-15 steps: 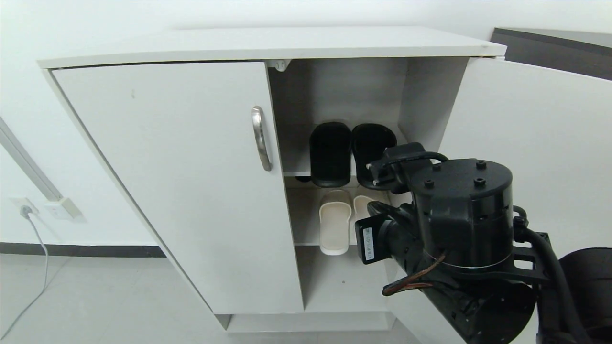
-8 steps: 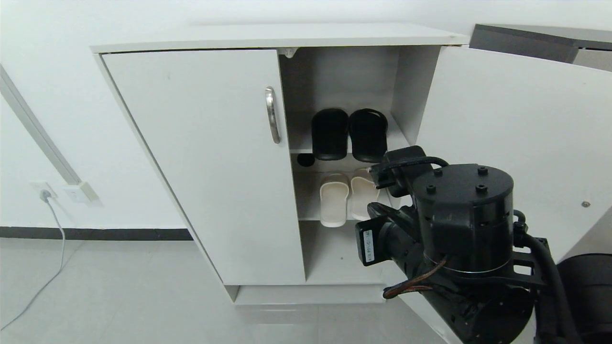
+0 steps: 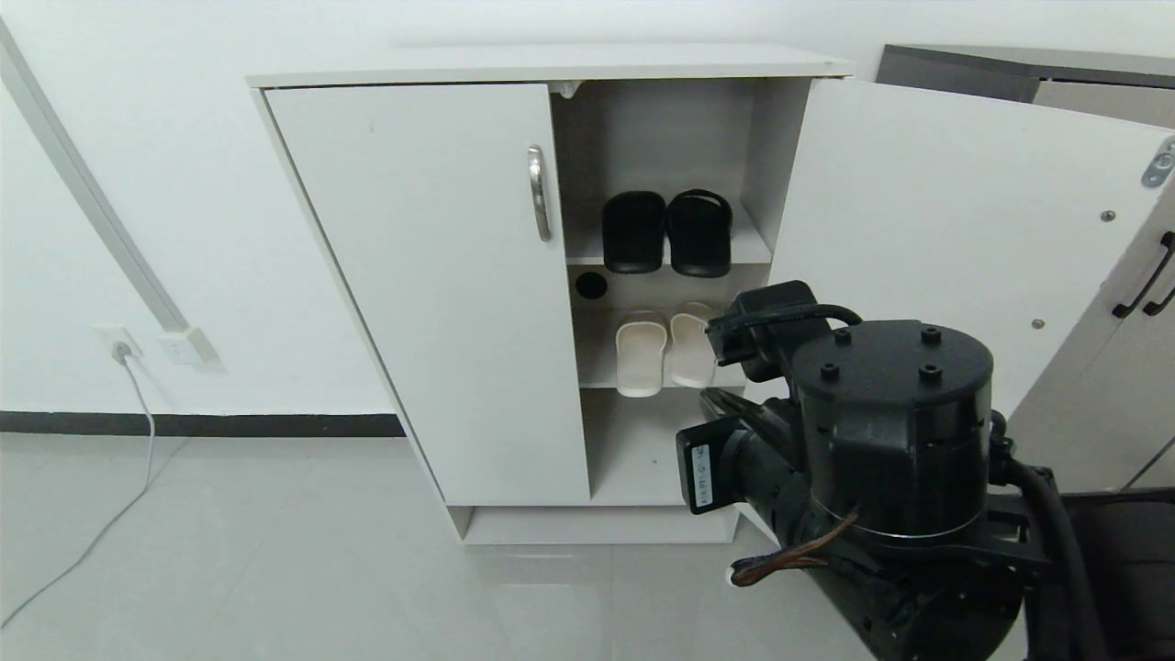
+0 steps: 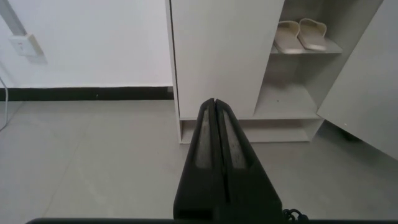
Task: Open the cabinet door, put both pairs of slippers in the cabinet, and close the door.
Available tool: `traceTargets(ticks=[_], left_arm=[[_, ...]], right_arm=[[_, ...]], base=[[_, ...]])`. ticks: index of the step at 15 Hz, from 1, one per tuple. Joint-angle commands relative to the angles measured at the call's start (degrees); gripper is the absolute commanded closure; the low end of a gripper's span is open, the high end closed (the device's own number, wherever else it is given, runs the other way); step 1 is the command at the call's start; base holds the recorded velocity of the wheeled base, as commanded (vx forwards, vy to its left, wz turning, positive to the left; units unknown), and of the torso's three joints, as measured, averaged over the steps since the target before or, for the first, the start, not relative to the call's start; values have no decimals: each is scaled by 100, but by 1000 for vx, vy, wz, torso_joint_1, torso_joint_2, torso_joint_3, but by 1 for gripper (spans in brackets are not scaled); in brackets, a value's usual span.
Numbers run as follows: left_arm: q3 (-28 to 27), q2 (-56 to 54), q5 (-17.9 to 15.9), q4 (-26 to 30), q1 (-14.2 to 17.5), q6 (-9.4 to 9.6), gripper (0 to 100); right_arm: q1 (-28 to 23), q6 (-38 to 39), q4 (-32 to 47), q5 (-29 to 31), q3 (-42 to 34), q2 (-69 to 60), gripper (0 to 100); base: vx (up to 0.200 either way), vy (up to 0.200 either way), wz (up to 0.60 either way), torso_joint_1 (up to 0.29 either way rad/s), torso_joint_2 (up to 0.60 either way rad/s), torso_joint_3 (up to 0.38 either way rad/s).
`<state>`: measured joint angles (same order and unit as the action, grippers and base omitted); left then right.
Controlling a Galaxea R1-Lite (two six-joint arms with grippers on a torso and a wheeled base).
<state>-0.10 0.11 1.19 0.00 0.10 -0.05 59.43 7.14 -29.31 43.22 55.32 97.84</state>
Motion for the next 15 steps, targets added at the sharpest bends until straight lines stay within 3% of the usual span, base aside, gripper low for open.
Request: traceTargets(ticks=[1,15], left_arm=[[1,-2,4,0,-1,5,100],[1,-2,4,0,-1,-4,100]], right_arm=[[-10,6,4,3,-4,51,100],[-19,-2,-23,3,-21,104,100]], base=[[0,0,0,0,0,0],[0,0,0,0,0,0]])
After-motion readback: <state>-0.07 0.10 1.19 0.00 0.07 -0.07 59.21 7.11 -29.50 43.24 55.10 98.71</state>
